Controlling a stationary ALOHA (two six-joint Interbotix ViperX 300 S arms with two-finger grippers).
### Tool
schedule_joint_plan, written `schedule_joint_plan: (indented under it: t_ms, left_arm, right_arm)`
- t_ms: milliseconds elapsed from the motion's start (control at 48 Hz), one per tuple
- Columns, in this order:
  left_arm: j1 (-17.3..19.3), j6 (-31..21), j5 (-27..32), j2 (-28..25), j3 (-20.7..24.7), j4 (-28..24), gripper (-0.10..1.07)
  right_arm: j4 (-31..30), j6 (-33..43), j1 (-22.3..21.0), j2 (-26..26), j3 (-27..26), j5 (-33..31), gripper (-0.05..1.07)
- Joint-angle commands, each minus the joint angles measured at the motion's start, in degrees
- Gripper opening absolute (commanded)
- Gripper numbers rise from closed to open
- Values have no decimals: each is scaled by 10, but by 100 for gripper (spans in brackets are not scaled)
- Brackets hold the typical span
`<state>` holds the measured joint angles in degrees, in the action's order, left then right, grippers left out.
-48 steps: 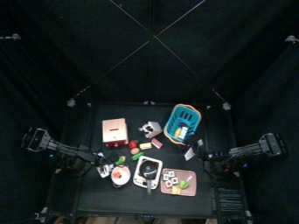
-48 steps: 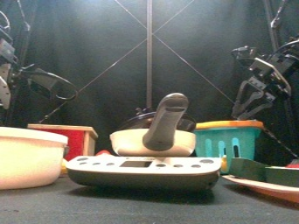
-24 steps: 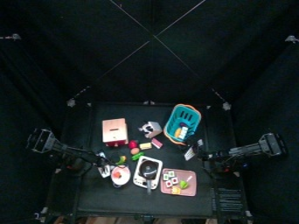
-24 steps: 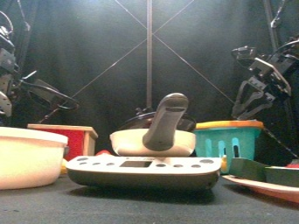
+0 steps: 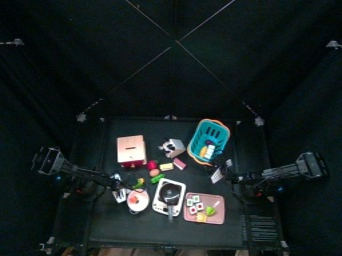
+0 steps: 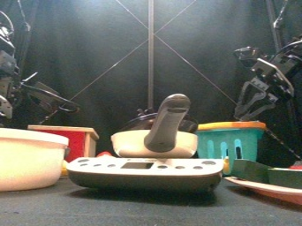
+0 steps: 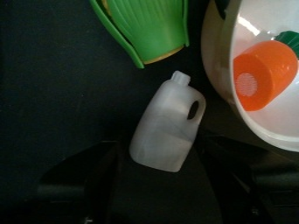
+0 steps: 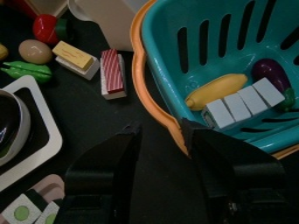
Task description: Grab detergent
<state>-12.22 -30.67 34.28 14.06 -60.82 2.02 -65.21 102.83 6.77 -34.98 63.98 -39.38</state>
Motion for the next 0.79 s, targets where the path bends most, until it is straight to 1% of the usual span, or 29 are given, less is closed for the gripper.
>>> schedule_joint_plan:
  t_ms: [0,208,354,562,771]
  left_arm:
    - [-1,-1,-3,1,11,-2,82]
    - [-1,-1,6,18,13,-2,81]
    - [-1,-2,24,51,17,-2,81]
    - [2,-4,26,90,15,-2,80]
    - [3,-4,31,94,13,-2,80]
  right_arm:
    - [2,1,-4,4,-7,0,80]
    - [2,1,-4,4,-7,-1,80]
    - [2,1,-4,4,-7,0,80]
    - [2,1,-4,4,-7,-1,80]
    - [1,1,-4,4,-7,0,80]
